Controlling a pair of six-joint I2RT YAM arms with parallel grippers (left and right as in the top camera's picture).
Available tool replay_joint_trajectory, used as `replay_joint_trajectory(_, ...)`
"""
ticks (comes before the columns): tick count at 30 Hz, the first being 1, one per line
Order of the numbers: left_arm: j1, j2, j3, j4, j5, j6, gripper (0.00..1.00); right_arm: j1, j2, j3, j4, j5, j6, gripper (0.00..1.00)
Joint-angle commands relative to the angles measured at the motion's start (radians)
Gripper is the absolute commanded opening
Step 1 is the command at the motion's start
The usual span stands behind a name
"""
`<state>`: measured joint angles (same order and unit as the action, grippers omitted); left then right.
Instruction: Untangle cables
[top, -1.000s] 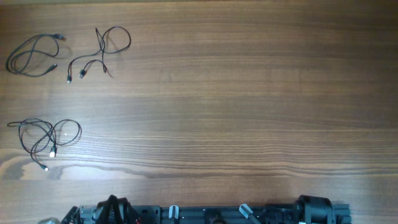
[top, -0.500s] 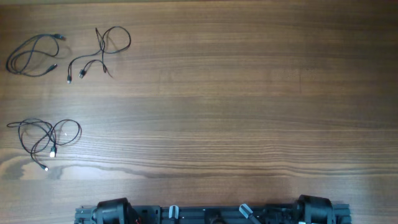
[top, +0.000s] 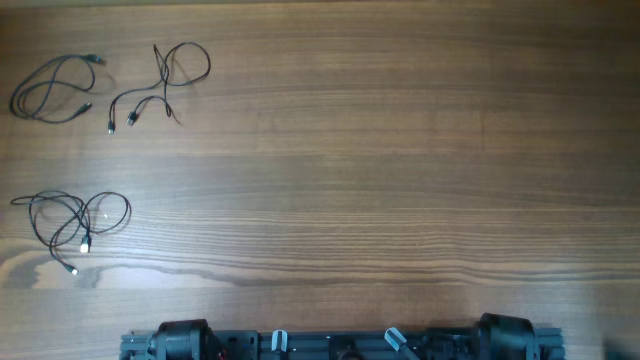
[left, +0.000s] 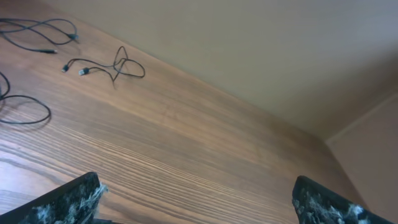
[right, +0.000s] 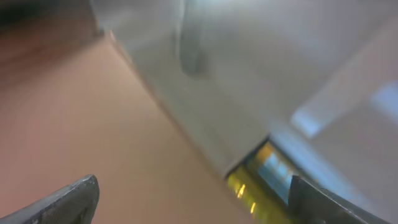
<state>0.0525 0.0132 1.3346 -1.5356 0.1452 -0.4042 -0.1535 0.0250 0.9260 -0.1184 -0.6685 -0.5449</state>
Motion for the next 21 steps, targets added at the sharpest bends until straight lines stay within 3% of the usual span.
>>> replay_joint_trajectory(1, 0.002, -0.008, 0.003, -0.018, 0.021, 0.004, 1.00, -0.005, 0.089, -0.154, -0.002, 0.114, 0.001, 1.00)
replay_joint_trajectory(3, 0.002, -0.008, 0.003, -0.046, 0.021, 0.004, 1.00, -0.005, 0.148, -0.229, 0.029, 0.120, 0.069, 1.00)
replay_joint_trajectory(9, 0.002, -0.008, 0.002, -0.145, 0.021, 0.005, 1.00, -0.005, 0.330, -0.350, 0.182, 0.248, 0.557, 1.00)
replay_joint_trajectory(16, 0.002, -0.008, 0.002, -0.148, 0.021, 0.005, 1.00, -0.005, 0.389, -0.351, 0.145, 0.249, 0.609, 1.00)
replay_joint_trajectory(21, 0.002, -0.008, 0.002, -0.148, 0.021, 0.005, 1.00, -0.003, 0.388, -0.358, -0.028, 0.249, 0.677, 1.00)
